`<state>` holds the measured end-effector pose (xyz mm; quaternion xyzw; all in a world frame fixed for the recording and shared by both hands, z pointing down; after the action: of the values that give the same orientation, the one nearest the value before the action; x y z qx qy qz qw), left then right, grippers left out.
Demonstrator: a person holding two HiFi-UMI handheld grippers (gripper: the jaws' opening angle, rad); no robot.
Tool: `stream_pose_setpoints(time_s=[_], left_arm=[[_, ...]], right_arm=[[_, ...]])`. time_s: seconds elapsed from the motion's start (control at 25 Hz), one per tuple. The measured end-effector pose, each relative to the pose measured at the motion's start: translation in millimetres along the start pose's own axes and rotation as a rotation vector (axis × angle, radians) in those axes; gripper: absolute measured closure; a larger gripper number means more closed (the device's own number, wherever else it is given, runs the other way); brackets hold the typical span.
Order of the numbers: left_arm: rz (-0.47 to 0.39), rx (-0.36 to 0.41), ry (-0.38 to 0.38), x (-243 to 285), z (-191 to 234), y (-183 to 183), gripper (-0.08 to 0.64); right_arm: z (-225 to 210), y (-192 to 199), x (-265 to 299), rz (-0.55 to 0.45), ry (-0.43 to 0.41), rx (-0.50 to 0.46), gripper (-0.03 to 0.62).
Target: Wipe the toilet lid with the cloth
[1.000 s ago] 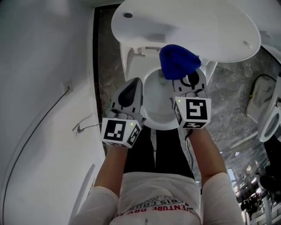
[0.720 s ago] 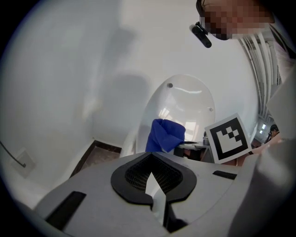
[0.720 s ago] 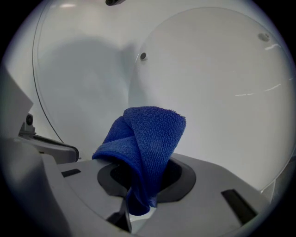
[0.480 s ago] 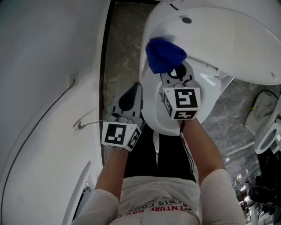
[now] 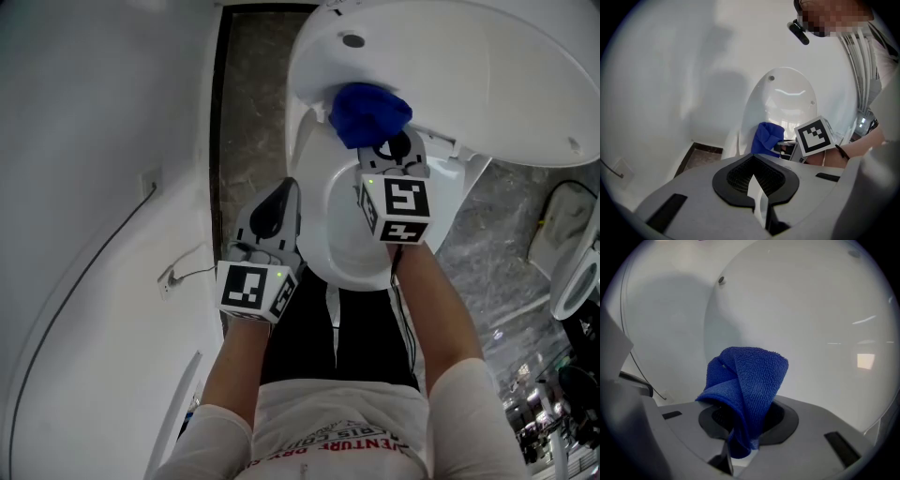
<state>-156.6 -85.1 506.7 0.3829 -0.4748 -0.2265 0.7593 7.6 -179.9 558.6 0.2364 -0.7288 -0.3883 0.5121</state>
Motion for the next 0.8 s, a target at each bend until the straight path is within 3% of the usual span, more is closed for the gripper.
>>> stream_pose_setpoints(time_s=[0.8], left_arm=[[0.037,0.093,0.168,49,-137,16,0.554]], right_arm=[[-163,45,-112,0.036,0.307,0.097,0.505]])
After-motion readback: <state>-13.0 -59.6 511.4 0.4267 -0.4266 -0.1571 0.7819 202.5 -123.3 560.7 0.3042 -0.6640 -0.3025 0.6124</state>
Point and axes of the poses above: the fingertips, and each gripper's own axes: x forward along the fingers, z to its left, y out of its underside, the point moved 6 cm from there along -x, backward along the fingers, and after that the axes turned 2 degrees about x, right-handed, at the moved point
